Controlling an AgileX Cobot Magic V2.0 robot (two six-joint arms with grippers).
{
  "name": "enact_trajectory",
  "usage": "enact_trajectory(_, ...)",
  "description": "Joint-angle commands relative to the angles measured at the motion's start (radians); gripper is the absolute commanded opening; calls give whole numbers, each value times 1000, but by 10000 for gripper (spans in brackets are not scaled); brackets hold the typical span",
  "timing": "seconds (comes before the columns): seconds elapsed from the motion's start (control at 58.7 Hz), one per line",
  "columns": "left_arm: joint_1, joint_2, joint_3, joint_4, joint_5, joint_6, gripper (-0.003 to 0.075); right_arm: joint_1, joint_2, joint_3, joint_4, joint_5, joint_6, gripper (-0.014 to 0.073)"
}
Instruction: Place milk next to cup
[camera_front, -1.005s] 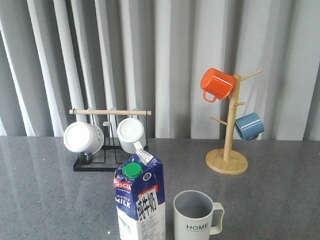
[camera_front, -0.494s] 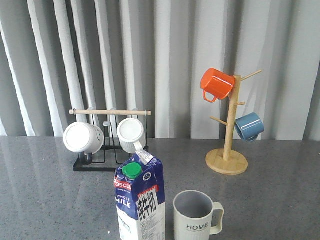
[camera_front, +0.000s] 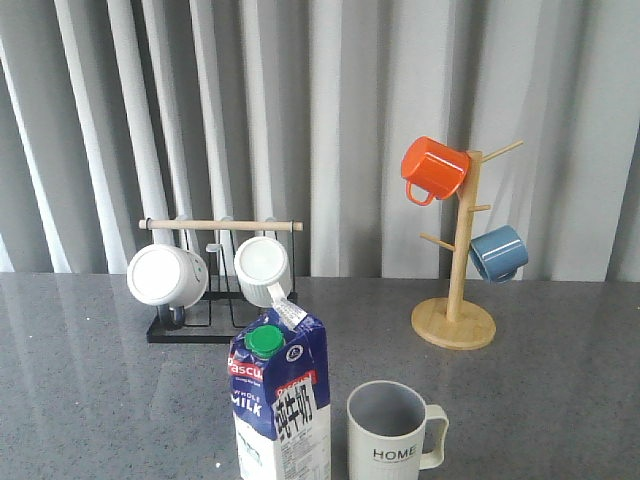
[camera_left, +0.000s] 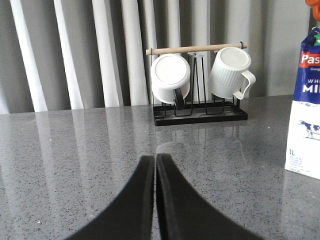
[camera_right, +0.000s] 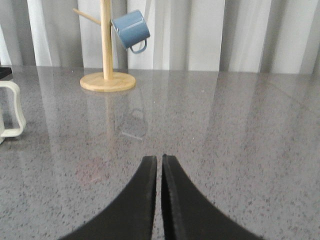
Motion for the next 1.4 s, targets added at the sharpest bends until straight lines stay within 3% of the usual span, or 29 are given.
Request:
enact_trajectory(0.0, 3, -10, -21, -3, -69, -12, -7, 5, -12, 9, 5, -37, 11, 24)
enact_trajectory(0.631, 3, -10, -21, -3, -69, -12, -7, 30, -12, 9, -23, -100, -57, -4)
enact_trajectory(0.903, 3, -10, -21, -3, -69, -12, -6, 30, -12, 8, 48, -114, -41, -9)
enact_trajectory(1.38, 3, -10, -21, -3, -69, -12, -6, 30, -12, 8, 49, -114, -41, -9)
